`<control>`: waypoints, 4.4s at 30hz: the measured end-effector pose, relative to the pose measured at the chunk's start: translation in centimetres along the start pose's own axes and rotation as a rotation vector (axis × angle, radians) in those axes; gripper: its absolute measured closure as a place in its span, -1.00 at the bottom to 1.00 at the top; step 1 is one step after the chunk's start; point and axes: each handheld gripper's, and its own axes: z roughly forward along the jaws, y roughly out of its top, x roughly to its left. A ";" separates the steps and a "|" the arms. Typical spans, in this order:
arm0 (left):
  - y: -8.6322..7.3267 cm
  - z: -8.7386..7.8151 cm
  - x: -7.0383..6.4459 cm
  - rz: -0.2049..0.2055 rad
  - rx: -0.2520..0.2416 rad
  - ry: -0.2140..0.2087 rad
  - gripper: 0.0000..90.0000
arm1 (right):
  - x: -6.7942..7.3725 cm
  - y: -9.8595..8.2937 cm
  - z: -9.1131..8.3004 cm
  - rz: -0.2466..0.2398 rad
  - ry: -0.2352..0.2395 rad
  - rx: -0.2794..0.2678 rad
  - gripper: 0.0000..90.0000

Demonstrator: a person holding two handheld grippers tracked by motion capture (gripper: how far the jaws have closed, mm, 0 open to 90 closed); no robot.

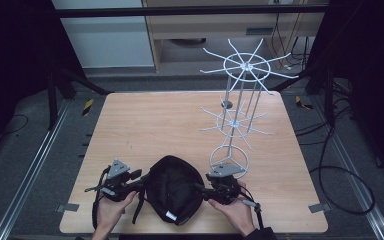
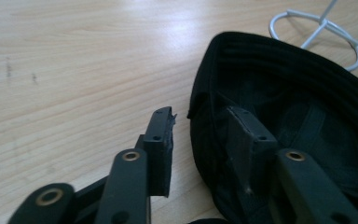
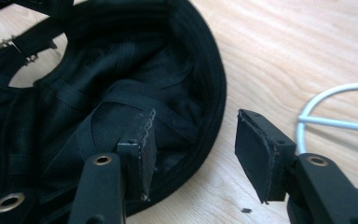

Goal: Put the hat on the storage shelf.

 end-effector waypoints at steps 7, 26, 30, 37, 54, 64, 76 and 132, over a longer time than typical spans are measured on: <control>-0.4 0.8 -0.3 0.029 0.067 -0.012 0.73 | 0.0 -0.5 1.4 0.021 0.004 0.042 0.02; -0.9 1.1 -0.1 0.037 0.120 -0.033 0.85 | -0.2 -1.1 2.4 0.074 0.010 0.073 0.65; -0.9 1.2 -0.3 0.038 0.119 -0.039 0.85 | 0.2 -0.4 1.4 0.038 -0.018 -0.011 0.76; -0.9 1.7 -0.5 0.048 0.126 -0.043 0.84 | 1.5 0.6 -0.4 -0.056 -0.022 -0.159 0.82; 0.5 -2.2 -1.0 -0.020 -0.026 -0.081 0.46 | 1.8 0.5 -0.5 -0.061 -0.072 -0.148 0.86; 1.9 -1.3 -4.0 -0.029 -0.051 -0.155 0.31 | 2.2 0.5 -0.4 -0.074 -0.072 -0.151 0.86; 3.4 0.7 -5.3 -0.048 -0.075 -0.161 0.04 | 2.5 0.4 -0.2 -0.089 -0.052 -0.147 0.86; 2.6 4.3 -5.9 -0.193 0.024 -0.182 0.16 | 5.2 -0.3 2.0 -0.235 0.115 -0.110 0.85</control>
